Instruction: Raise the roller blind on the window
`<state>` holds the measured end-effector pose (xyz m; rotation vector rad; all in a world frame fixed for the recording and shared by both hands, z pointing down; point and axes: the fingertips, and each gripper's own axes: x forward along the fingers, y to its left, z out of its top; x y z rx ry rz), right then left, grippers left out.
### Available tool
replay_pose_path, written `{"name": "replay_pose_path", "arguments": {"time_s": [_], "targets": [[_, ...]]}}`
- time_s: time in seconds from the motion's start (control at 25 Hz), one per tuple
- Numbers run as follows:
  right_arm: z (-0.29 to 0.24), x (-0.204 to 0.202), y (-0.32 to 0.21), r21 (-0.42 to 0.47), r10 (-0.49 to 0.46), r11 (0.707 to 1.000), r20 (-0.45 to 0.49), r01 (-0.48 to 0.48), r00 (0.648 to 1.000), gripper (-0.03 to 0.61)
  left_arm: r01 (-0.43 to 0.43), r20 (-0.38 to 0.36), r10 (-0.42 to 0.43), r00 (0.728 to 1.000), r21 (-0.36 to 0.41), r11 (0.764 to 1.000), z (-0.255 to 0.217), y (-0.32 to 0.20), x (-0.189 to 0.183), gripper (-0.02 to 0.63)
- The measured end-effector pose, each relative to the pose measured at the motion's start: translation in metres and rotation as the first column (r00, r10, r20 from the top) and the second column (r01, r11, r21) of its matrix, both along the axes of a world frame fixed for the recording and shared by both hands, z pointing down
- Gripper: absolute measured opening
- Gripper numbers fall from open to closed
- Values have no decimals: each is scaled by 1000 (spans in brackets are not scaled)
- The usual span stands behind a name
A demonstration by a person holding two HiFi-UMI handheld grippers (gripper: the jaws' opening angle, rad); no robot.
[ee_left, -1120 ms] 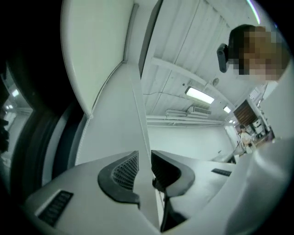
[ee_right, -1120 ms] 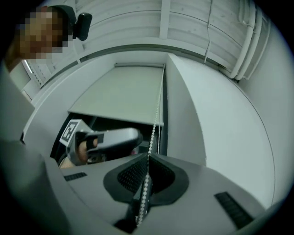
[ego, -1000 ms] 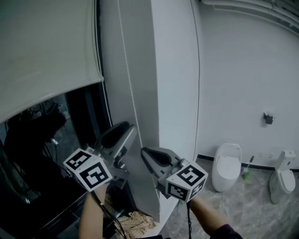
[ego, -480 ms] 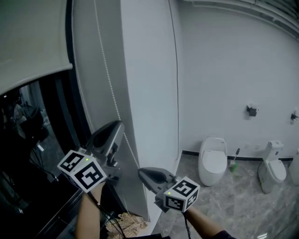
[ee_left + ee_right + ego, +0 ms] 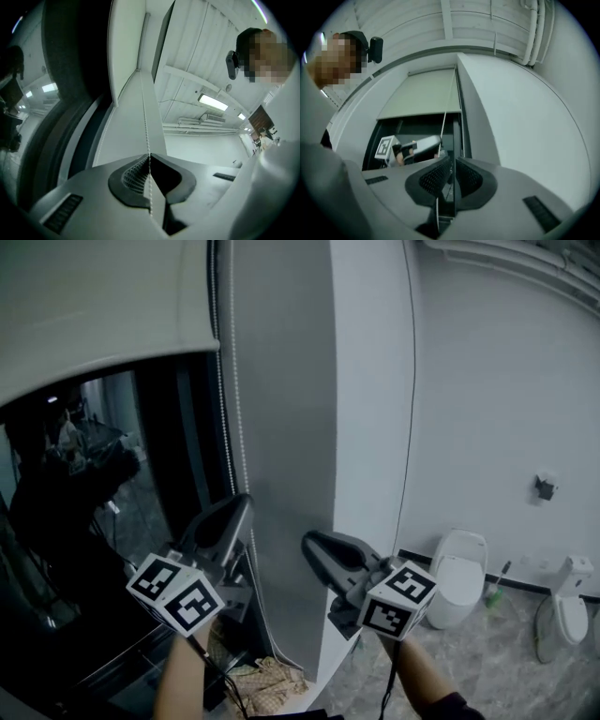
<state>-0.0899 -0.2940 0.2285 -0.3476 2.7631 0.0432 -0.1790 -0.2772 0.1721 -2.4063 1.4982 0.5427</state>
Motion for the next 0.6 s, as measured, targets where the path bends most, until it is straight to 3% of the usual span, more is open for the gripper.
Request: {"name": "replay_pose_path", "arguments": {"time_s": [0.24, 0.32, 0.6], "targets": [[-79, -78, 40, 130, -153, 981, 43, 147, 987, 31, 112, 21, -111, 994, -57, 992, 39, 36, -46, 20], [-94, -97, 47, 132, -195, 973, 48, 187, 980, 69, 134, 37, -131, 991, -75, 988, 51, 44, -52, 20], [-129, -137, 60, 93, -318, 947, 143, 307, 937, 78, 254, 136, -236, 962, -141, 957, 100, 62, -66, 20]]}}
